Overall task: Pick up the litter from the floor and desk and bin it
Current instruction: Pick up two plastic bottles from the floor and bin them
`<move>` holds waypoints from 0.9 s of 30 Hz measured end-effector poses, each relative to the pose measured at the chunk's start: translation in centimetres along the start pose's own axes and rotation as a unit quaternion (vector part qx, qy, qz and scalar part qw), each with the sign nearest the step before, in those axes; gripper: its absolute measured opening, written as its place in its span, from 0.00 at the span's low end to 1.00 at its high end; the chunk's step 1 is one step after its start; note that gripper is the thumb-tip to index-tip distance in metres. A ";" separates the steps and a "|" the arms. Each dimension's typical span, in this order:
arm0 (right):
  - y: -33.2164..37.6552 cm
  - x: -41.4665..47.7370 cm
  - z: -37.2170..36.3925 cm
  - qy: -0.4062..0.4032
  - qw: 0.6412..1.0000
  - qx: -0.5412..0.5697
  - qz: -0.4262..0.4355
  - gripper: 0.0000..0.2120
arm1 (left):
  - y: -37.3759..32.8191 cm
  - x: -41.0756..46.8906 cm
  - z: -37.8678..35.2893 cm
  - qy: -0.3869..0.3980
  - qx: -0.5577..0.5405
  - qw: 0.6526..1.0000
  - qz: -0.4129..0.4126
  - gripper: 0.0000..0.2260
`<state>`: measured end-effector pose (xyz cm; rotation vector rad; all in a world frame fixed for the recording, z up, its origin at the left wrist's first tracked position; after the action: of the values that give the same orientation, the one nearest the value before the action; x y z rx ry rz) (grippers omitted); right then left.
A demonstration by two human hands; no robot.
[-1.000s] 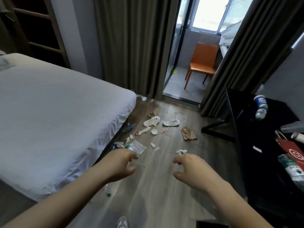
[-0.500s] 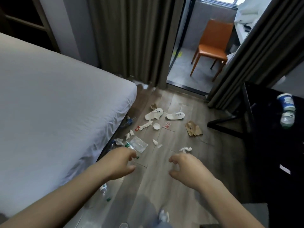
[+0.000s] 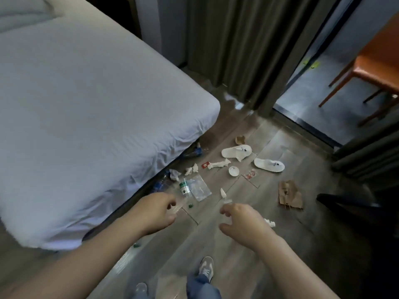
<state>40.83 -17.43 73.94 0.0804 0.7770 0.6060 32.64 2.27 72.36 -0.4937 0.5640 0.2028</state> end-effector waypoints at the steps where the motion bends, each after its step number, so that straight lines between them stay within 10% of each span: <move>1: -0.7 1.4 0.4 0.011 1.000 -0.010 0.010 0.20 | 0.2 0.8 -0.3 -0.004 -0.016 1.000 0.021 0.15; 27: -7.5 40.9 -25.5 0.094 0.995 0.016 0.008 0.21 | 24.8 26.4 -28.8 -0.014 -0.070 0.974 0.215 0.16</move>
<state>49.72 -5.33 27.56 0.0606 0.9687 0.6217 33.41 10.65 26.83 -0.4989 0.6282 0.6652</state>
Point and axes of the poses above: each hand's wrist, its own x-axis towards the middle knuckle, its own z-axis out of the back of the hand, y = z × x, the point moved 5 cm from there along x, towards the middle knuckle, and after that the axes turned 8 degrees about y, right-handed, at the moved point
